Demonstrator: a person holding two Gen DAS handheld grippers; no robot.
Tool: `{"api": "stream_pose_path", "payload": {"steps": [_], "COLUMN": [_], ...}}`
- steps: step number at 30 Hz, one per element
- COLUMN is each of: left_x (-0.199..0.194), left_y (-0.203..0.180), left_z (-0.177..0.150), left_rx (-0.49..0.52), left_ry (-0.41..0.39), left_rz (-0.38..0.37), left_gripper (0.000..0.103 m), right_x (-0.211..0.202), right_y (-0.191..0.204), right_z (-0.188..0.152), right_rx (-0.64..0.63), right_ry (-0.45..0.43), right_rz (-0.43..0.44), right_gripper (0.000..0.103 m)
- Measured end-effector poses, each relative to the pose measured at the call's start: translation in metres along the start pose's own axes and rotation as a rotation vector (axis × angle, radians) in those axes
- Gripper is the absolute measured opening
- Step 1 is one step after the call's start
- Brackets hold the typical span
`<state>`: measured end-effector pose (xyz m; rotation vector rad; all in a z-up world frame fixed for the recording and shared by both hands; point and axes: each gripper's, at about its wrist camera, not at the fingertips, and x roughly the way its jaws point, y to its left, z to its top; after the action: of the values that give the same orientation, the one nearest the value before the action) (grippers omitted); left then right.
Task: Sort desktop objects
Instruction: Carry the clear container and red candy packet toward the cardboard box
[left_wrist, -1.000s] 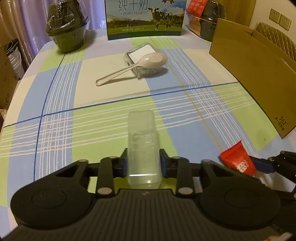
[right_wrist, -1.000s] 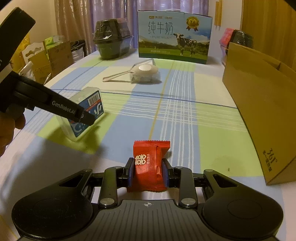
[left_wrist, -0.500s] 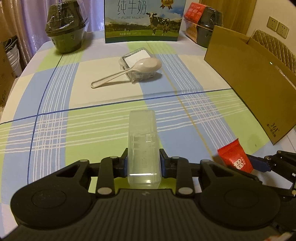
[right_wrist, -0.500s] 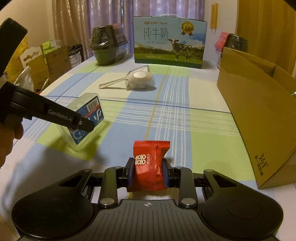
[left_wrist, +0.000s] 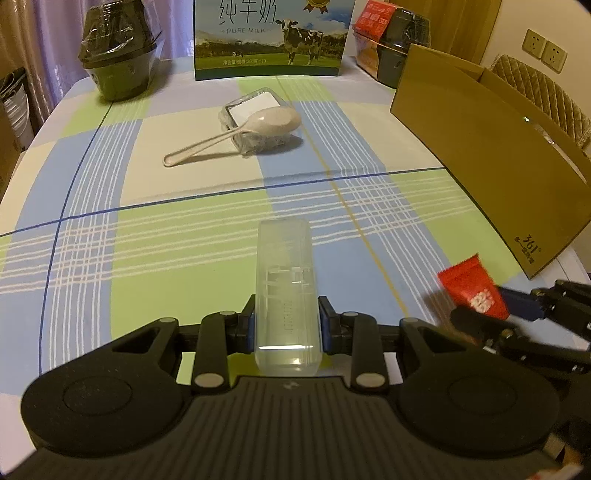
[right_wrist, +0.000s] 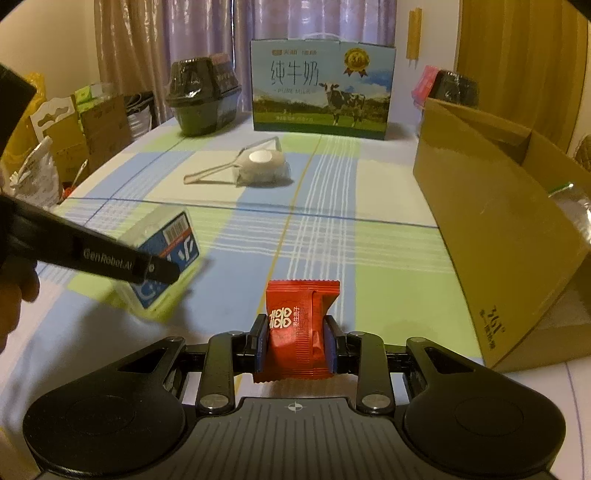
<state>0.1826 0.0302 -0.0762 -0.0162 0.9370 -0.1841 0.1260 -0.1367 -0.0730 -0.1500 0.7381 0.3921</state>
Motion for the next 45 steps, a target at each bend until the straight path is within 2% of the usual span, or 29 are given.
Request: {"api": "stream_pose_path", "payload": {"steps": [9, 22, 31, 45], "left_x": [-0.032, -0.091, -0.110, -0.113], "left_y": [-0.020, -0.057, -0.074, -0.106], "left_z": [-0.003, -0.012, -0.015, -0.008], "left_rx": [-0.020, -0.126, -0.107, -0.066], "left_ry": [-0.044, -0.099, -0.105, -0.102], "left_rz": [0.025, 0.010, 0.018, -0.012], "left_gripper": [0.026, 0.026, 0.026, 0.026], "right_x": [-0.026, -0.074, -0.101, -0.119], "right_y": [-0.008, -0.031, -0.049, -0.074], "right_z": [0.006, 0.007, 0.006, 0.002], "right_rx": [0.019, 0.069, 0.092, 0.130], "right_ry": [-0.032, -0.097, -0.133, -0.149], "right_rz": [-0.009, -0.015, -0.026, -0.049], "right_gripper": [0.027, 0.027, 0.027, 0.027]}}
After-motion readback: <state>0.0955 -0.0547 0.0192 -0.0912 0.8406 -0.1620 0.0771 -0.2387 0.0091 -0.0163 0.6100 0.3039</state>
